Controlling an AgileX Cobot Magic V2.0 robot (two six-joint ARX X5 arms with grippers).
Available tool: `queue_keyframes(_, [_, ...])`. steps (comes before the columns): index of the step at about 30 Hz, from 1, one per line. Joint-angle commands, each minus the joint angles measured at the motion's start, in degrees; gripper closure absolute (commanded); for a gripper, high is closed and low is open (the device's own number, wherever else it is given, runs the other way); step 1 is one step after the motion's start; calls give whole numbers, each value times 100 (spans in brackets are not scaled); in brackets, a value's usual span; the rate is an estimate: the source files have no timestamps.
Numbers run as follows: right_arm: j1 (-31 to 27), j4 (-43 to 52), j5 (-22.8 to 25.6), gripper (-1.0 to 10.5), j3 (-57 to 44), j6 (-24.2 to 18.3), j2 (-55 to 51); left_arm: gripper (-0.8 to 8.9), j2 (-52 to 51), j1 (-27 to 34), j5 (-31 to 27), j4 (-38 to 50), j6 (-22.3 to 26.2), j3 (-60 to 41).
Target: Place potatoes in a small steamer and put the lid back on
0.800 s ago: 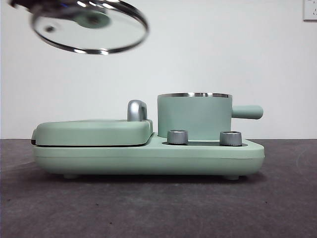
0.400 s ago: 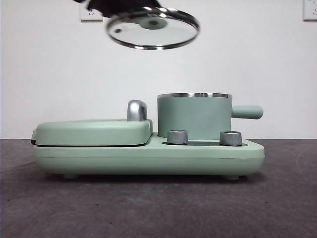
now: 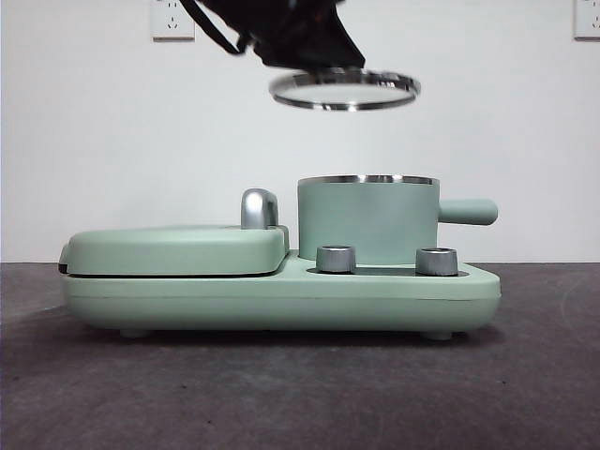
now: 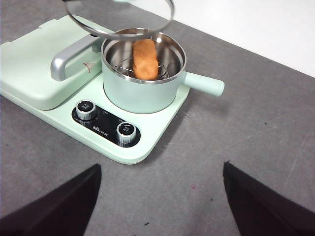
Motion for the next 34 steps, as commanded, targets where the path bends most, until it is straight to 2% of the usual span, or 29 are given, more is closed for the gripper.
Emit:
queue_keyframes(1, [50, 42, 33, 566, 46, 101, 9, 799, 258, -52, 33, 435, 31, 221])
queue_keyframes(8, [50, 46, 175, 566, 46, 103, 9, 799, 745, -50, 31, 975, -11, 221])
queue_keyframes(34, [50, 57, 177, 566, 46, 107, 9, 799, 1296, -50, 31, 1294, -164, 221])
